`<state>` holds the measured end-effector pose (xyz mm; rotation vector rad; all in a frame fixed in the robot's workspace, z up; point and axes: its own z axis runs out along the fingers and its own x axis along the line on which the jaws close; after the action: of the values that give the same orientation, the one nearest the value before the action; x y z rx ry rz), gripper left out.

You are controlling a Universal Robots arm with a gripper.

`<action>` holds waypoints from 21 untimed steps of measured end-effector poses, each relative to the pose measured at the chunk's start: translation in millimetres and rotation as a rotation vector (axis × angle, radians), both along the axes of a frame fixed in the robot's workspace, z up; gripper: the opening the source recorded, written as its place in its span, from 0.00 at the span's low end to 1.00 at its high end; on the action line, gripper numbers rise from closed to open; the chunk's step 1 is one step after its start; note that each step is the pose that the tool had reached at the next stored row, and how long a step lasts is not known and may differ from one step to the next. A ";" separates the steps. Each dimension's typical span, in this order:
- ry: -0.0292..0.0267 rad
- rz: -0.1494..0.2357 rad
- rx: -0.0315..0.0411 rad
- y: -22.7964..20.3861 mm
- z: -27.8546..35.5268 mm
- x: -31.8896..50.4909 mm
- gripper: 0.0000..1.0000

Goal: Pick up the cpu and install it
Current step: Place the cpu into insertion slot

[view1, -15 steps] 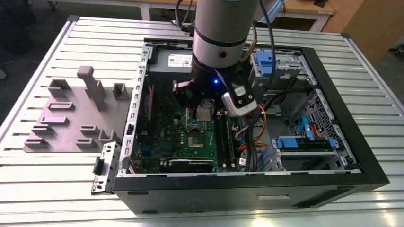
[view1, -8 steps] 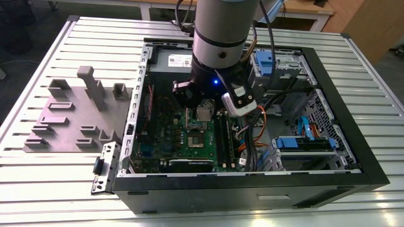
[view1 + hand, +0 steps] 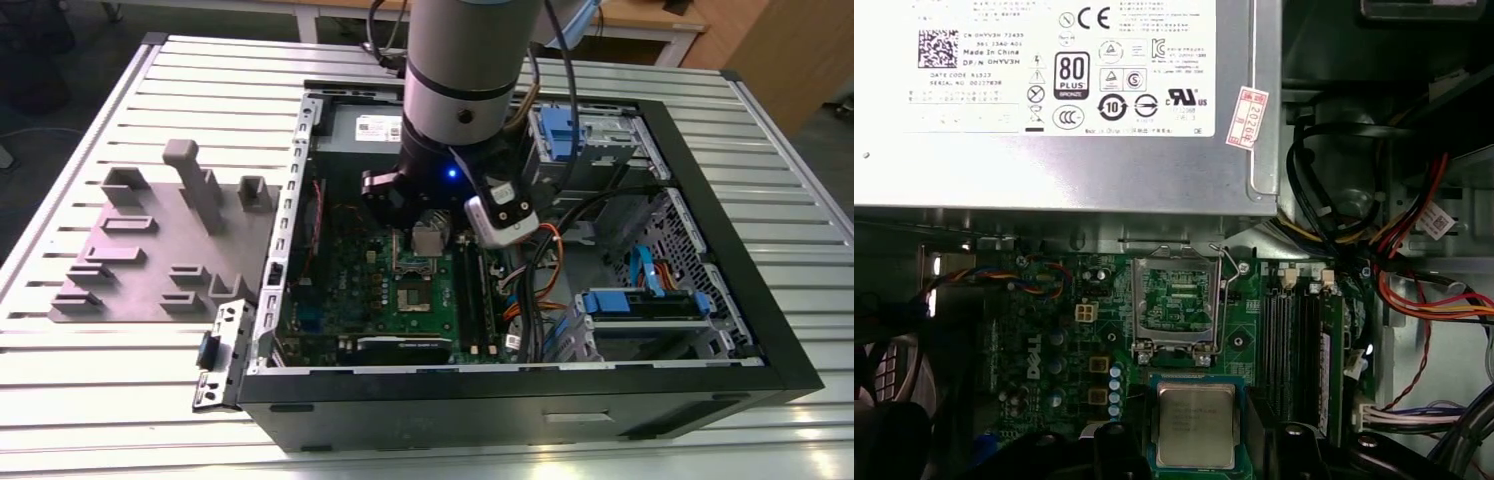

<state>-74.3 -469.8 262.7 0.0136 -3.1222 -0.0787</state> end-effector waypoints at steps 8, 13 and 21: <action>0.0001 0.000 -0.0001 0.0 -0.3 -1.4 0.47; -0.0001 0.000 0.0002 0.0 -1.1 -1.5 0.47; 0.0000 0.000 0.0000 0.0 -8.9 -1.6 0.47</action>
<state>-75.9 -469.8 253.8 0.0137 -3.1222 -0.0786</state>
